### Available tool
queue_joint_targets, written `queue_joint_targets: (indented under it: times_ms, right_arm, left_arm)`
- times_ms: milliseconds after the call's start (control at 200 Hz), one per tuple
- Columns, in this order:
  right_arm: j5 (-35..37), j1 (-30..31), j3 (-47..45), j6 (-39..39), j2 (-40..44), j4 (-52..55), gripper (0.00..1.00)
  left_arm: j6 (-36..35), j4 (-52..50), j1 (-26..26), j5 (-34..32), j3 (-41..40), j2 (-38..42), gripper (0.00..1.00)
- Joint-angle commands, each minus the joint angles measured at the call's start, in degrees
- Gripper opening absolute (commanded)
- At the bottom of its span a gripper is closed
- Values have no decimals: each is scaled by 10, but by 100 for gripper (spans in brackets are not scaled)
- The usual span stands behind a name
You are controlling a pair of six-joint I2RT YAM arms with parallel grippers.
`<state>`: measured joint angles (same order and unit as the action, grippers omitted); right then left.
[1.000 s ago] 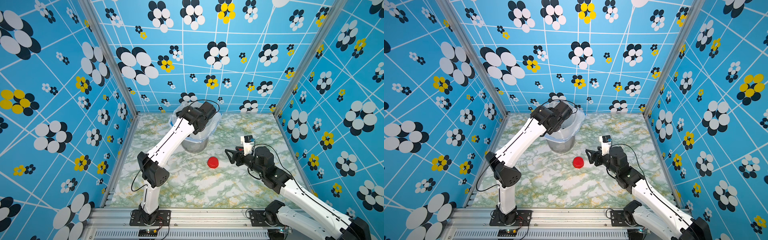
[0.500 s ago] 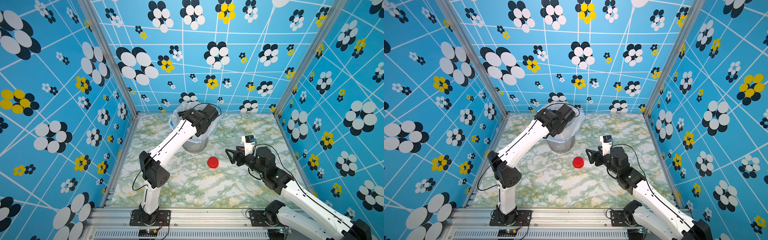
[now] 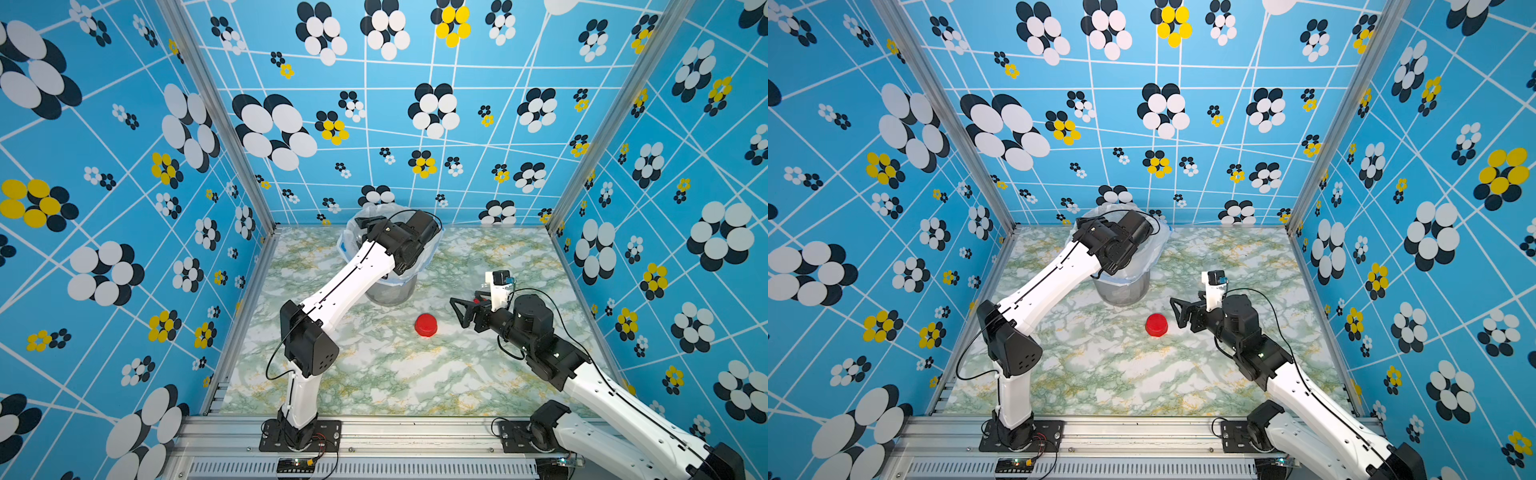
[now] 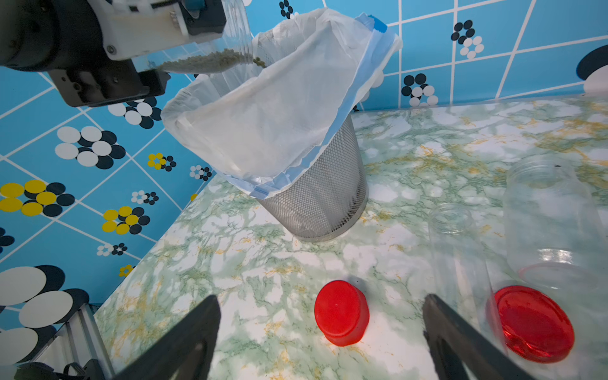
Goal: Empty moldy mung beans from jars
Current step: Pour the moldy mung beans from the jar into the trash bin.
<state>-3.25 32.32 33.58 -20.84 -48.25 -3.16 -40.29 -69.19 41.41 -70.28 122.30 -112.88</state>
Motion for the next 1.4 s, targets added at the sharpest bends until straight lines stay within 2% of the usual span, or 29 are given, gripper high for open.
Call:
queue_joint_targets:
  times_ms: [0, 829, 1154, 1394]
  right_arm:
    - [11, -2, -3, -3, 16, 5, 99]
    - [14, -2, -17, -13, 40, 0, 99]
    - [14, -2, -17, -12, 41, -1, 99]
    - [15, -3, -20, -13, 44, -2, 99]
  left_arm:
    - [-29, 29, 7, -35, -3, 25, 52]
    - [-64, 54, 20, -49, -27, 17, 50]
    - [-73, 55, 21, -53, -22, 5, 52]
    - [-132, 103, 24, -57, -29, 1, 52]
